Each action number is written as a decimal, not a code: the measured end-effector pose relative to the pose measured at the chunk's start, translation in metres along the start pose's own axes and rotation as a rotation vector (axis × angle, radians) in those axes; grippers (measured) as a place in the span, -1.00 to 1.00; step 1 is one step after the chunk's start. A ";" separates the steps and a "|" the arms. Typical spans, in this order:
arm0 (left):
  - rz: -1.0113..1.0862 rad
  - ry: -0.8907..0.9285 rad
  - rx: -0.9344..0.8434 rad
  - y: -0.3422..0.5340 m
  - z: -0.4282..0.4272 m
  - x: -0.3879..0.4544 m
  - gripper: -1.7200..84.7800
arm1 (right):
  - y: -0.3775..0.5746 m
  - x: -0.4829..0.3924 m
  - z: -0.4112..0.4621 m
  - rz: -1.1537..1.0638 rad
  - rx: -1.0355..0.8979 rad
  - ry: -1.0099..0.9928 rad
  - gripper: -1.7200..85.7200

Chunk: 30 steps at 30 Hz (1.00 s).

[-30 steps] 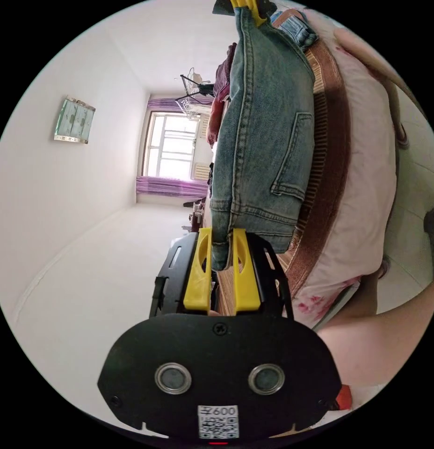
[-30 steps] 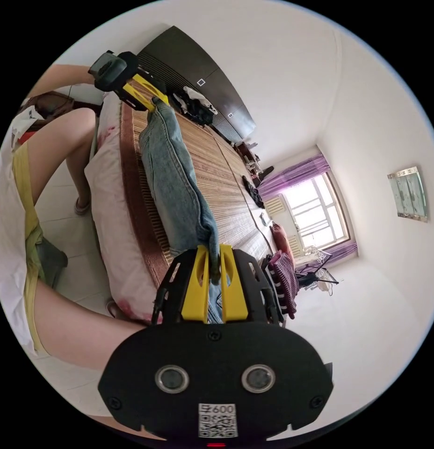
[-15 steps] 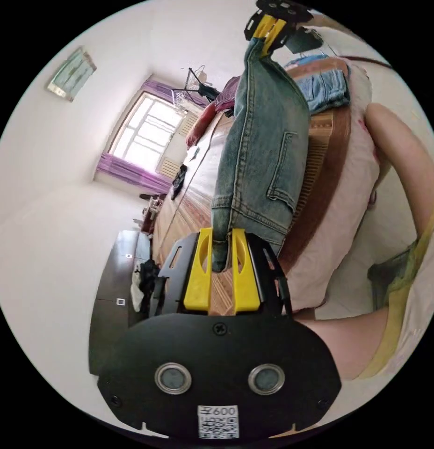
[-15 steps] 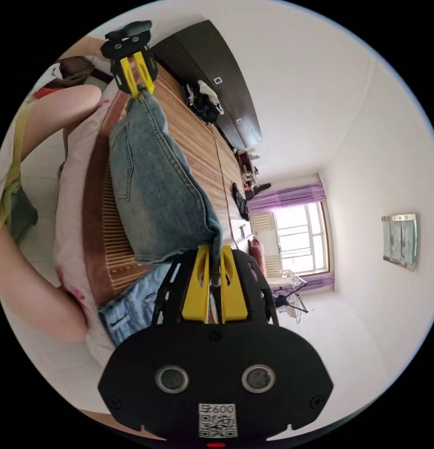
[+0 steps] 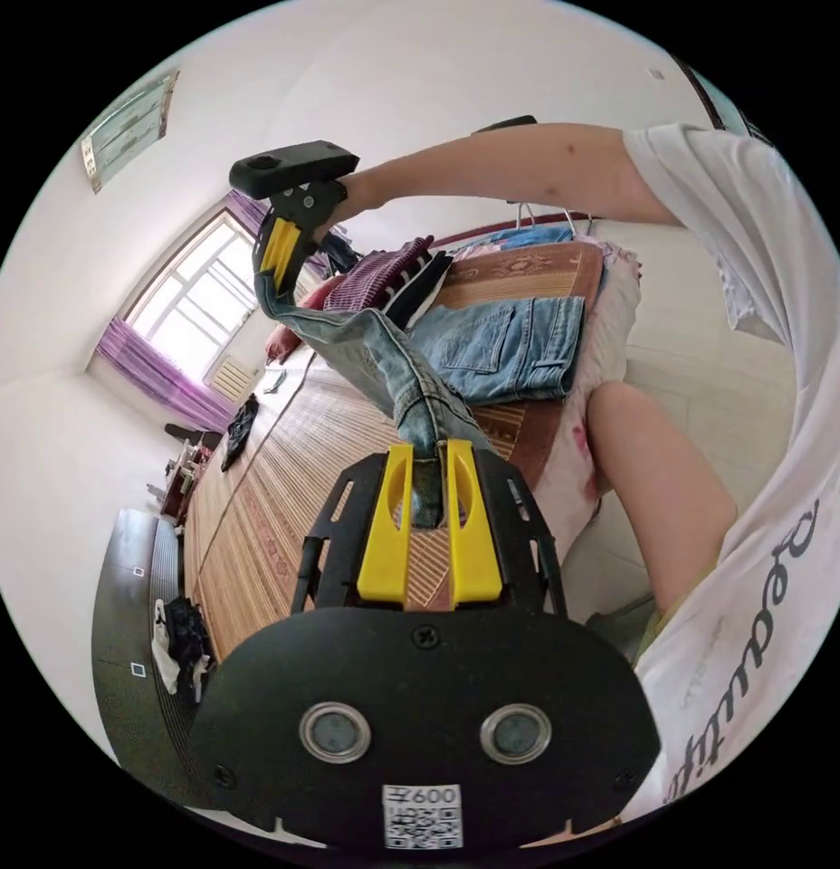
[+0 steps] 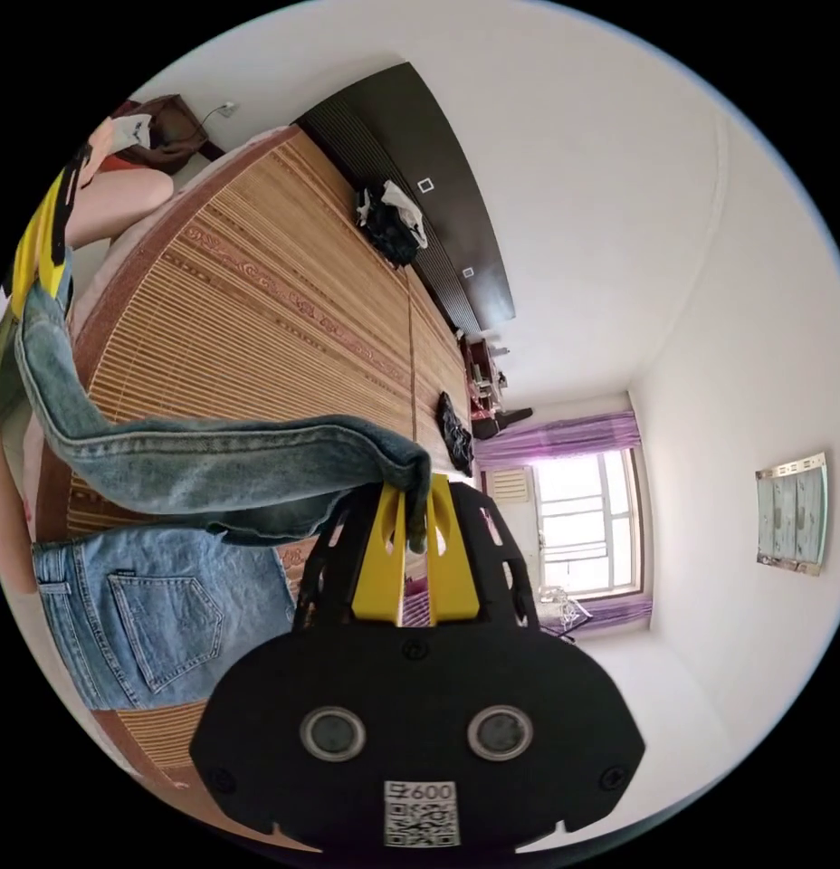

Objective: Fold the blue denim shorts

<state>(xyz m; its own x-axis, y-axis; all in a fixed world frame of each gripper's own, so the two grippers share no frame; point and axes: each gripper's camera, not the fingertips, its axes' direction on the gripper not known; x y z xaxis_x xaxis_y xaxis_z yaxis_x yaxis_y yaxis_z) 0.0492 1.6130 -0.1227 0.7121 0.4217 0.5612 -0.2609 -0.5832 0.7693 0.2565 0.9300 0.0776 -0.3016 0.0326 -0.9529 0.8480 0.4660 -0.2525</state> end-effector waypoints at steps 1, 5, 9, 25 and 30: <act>-0.014 0.016 0.003 0.004 -0.004 -0.007 -0.89 | -0.017 0.005 -0.007 0.007 0.037 0.009 -0.98; -0.091 0.068 0.024 0.029 -0.044 -0.054 -0.89 | -0.073 0.018 -0.029 0.014 0.164 0.046 -0.98; -0.037 0.068 0.052 0.011 -0.068 -0.080 -0.90 | -0.092 0.034 -0.038 0.065 0.194 0.043 -0.98; -0.084 0.836 0.093 -0.172 0.152 -0.231 -0.91 | -0.003 0.009 -0.060 0.507 -0.104 -0.140 -0.98; -0.214 0.967 0.184 -0.153 0.158 -0.306 -0.91 | -0.042 0.042 -0.077 0.643 -0.009 -0.154 -0.98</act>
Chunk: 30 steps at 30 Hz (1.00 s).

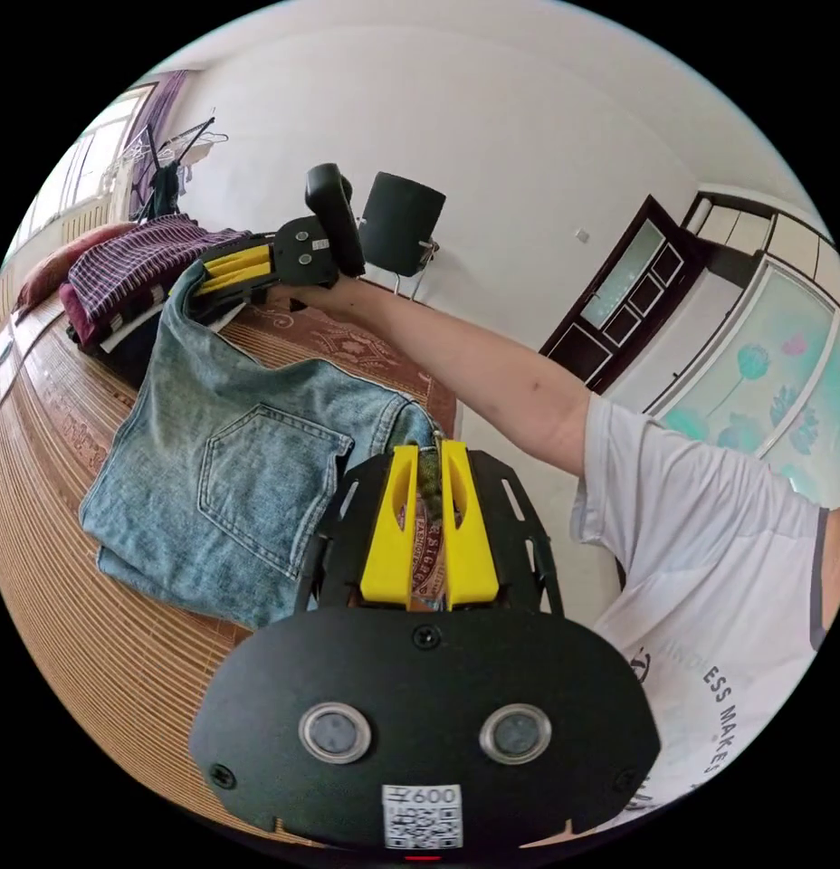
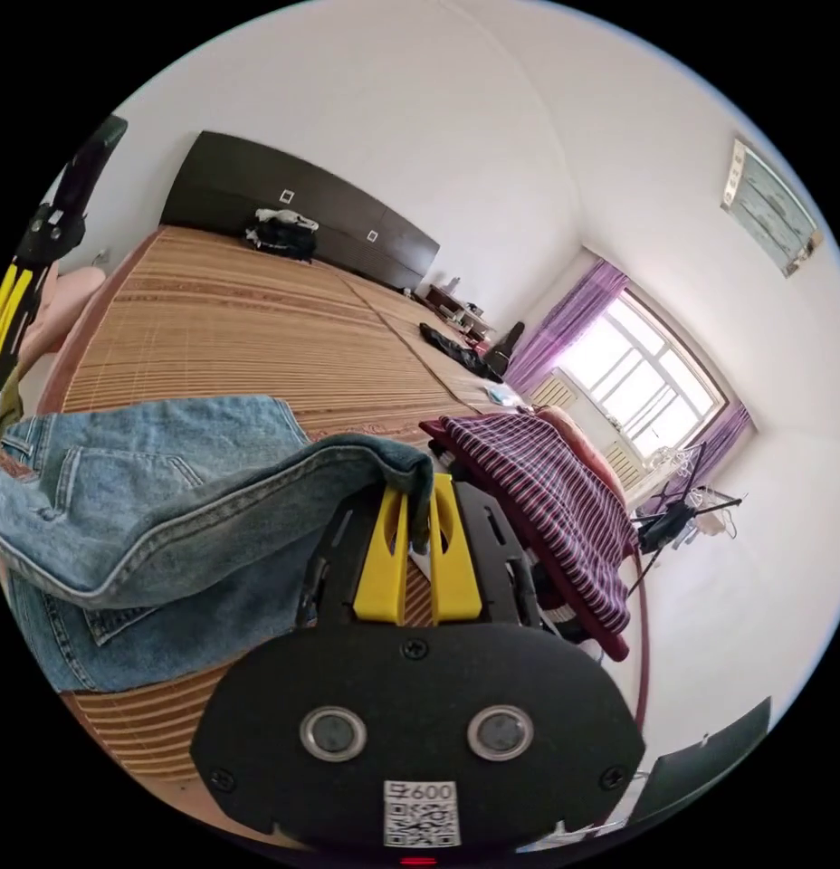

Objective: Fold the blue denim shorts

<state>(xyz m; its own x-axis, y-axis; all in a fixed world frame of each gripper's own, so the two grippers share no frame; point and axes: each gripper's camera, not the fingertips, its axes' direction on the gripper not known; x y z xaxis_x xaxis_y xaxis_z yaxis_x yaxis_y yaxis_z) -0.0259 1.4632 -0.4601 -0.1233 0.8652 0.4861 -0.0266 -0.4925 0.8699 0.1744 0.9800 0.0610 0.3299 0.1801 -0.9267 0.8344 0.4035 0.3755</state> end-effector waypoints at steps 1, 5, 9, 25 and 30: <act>-0.007 0.007 0.015 -0.001 -0.007 -0.003 -0.91 | -0.020 -0.002 -0.002 0.006 0.004 0.000 -0.98; -0.032 0.022 0.090 -0.017 -0.052 -0.021 -0.91 | -0.089 -0.004 -0.007 0.101 -0.001 -0.030 -0.98; -0.042 0.015 0.027 -0.040 -0.033 -0.034 -0.91 | -0.135 -0.013 -0.020 0.080 -0.047 -0.061 -0.98; -0.158 0.073 0.018 -0.049 0.087 -0.048 -0.85 | -0.262 0.087 -0.143 0.718 -0.427 0.328 -0.66; -0.043 0.097 0.114 -0.015 0.097 -0.015 -0.79 | -0.305 0.084 -0.234 0.777 -0.379 0.188 -0.64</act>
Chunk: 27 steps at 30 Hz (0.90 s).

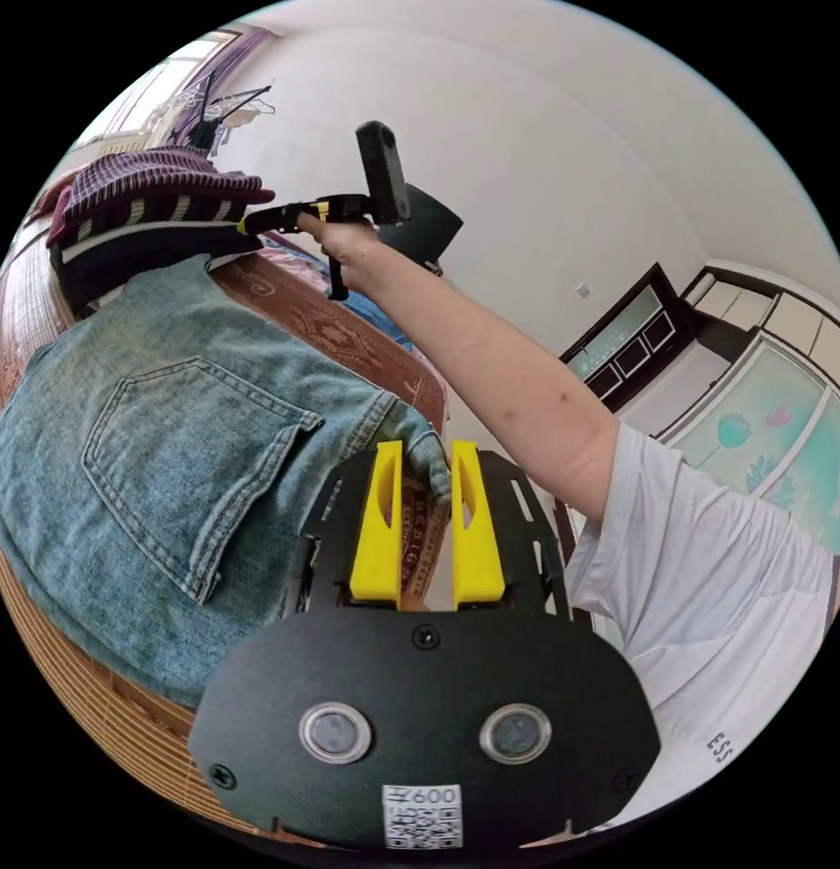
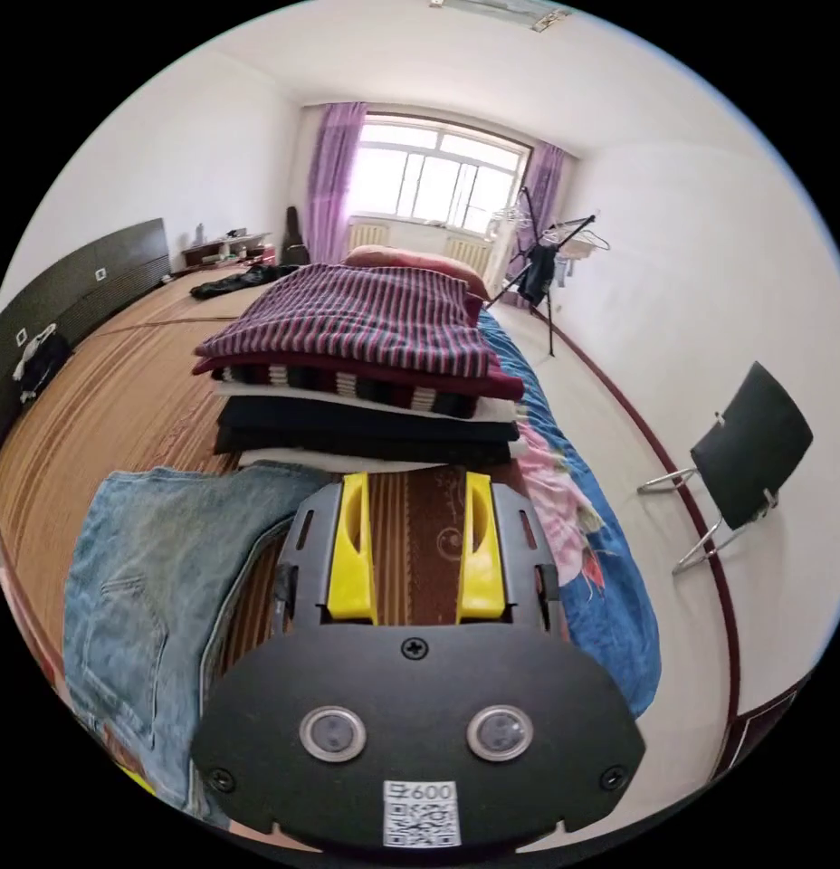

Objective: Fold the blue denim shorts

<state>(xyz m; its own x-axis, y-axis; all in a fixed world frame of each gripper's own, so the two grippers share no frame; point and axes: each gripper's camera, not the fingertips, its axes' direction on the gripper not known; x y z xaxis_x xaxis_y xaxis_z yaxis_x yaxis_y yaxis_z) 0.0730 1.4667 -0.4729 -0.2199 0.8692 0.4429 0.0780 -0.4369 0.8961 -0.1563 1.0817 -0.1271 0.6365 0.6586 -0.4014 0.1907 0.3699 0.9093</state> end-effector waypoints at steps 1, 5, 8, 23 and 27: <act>0.047 -0.008 0.008 0.008 -0.008 0.009 -0.79 | 0.010 -0.004 -0.032 0.001 -0.011 -0.133 -0.62; 0.187 -0.353 0.019 0.091 -0.073 0.061 -0.77 | 0.074 -0.005 -0.144 0.117 -0.117 -0.584 -0.57; 0.105 -0.543 -0.020 0.166 -0.104 0.079 -0.77 | 0.132 0.019 -0.206 0.383 -0.107 -0.836 -0.54; -0.002 -0.542 0.050 0.268 -0.009 0.174 -0.78 | 0.047 -0.025 -0.340 0.274 -0.563 -0.634 -0.67; 0.179 -0.625 -0.007 0.248 0.064 0.219 -0.76 | 0.021 -0.027 -0.374 0.185 -0.606 -0.561 -0.76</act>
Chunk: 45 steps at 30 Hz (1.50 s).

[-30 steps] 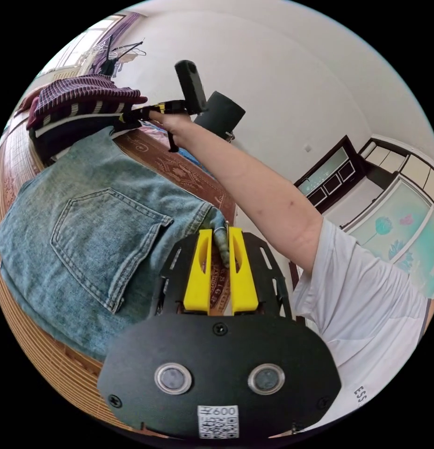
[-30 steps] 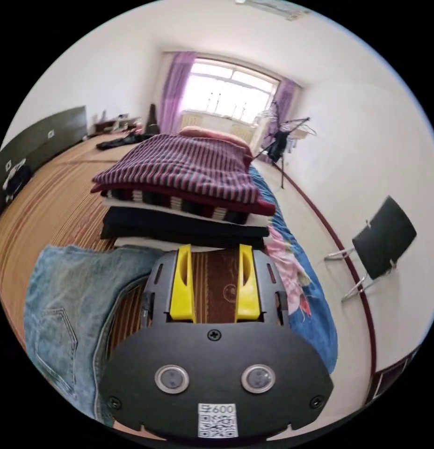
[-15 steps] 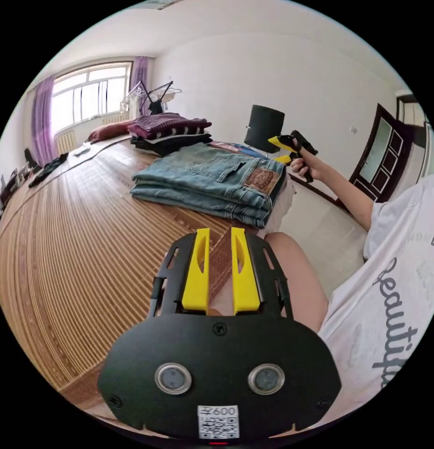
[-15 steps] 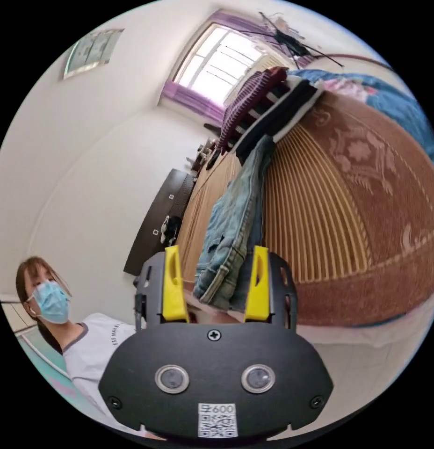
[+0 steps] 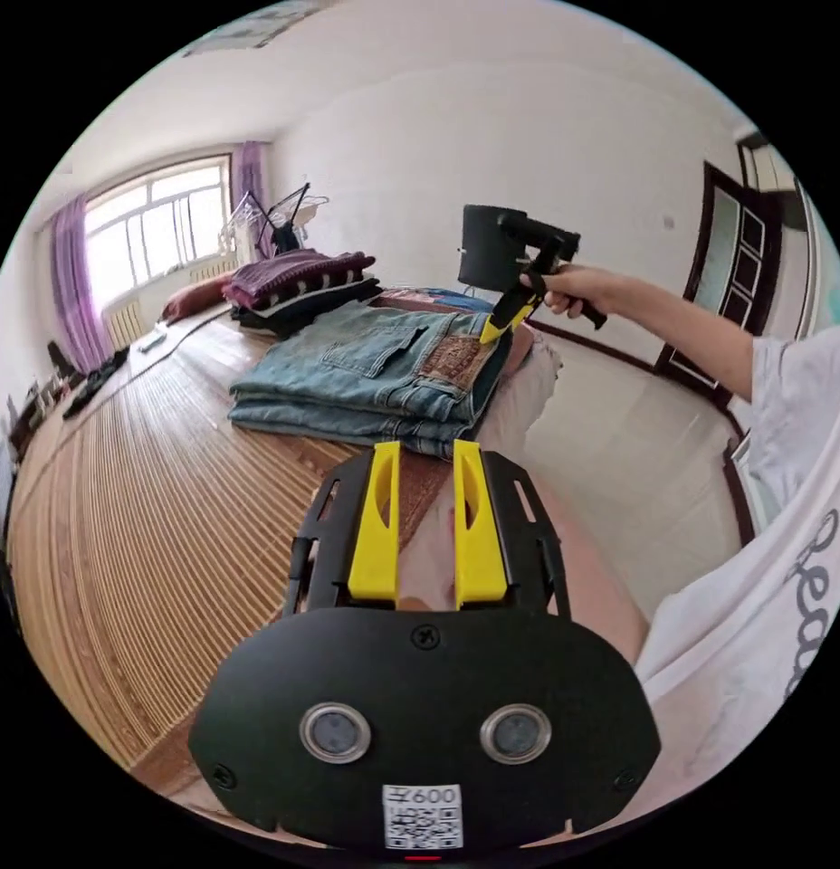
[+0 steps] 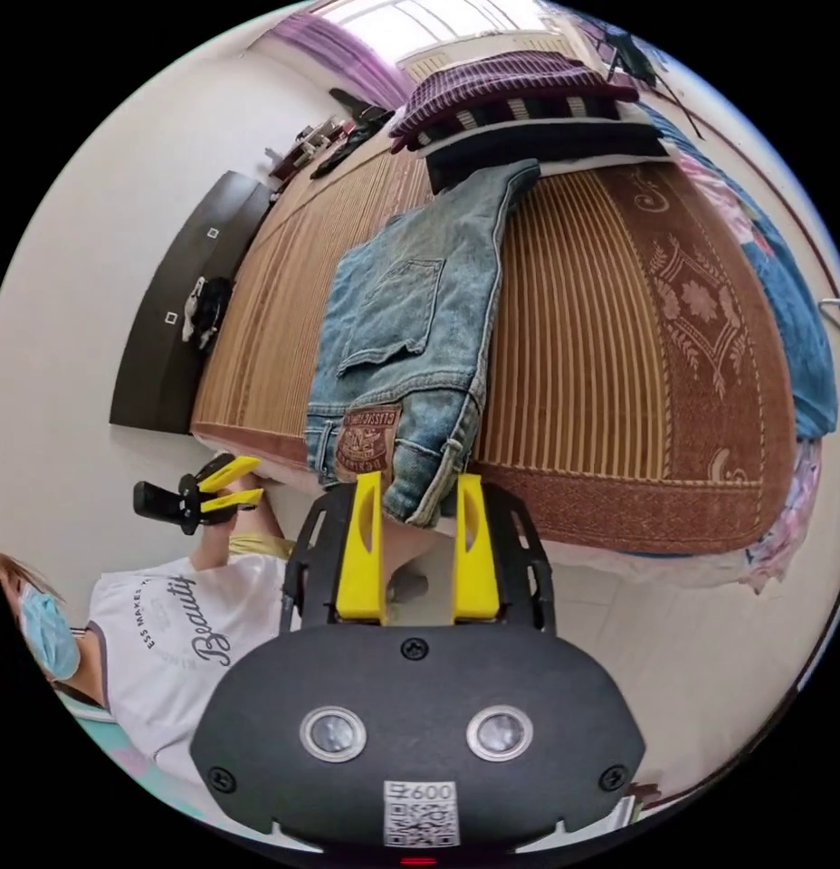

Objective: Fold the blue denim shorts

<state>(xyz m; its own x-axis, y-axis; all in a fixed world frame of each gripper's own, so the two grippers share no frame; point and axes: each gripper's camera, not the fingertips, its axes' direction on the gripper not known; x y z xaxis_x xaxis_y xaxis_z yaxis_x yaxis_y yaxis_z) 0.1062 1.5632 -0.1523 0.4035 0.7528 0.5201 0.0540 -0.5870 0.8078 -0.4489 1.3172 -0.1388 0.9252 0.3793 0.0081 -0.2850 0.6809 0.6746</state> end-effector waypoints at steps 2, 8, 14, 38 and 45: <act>0.064 -0.006 0.006 -0.010 0.016 0.027 -0.74 | 0.000 -0.005 -0.026 -0.023 0.006 -0.061 -0.87; 0.209 -0.192 -0.067 -0.031 0.086 0.111 -0.63 | 0.014 0.044 -0.094 0.009 0.134 -0.427 -0.96; 0.286 -0.315 -0.056 -0.042 0.137 0.183 -0.54 | 0.047 0.109 -0.115 0.090 0.205 -0.650 -0.97; 0.375 -0.557 -0.079 -0.232 0.119 0.049 -0.93 | -0.085 0.171 -0.251 -0.029 0.442 -0.889 -0.97; 0.329 -0.664 -0.078 -0.348 0.120 -0.059 -0.94 | -0.172 0.182 -0.273 -0.117 0.565 -0.920 -0.97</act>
<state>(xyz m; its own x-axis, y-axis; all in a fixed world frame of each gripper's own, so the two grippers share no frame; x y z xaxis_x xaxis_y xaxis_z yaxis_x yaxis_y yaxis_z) 0.1733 1.6870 -0.4980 0.8561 0.1885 0.4811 -0.2198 -0.7097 0.6693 -0.3003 1.4403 -0.4551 0.8394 -0.4440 0.3134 -0.2445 0.2065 0.9474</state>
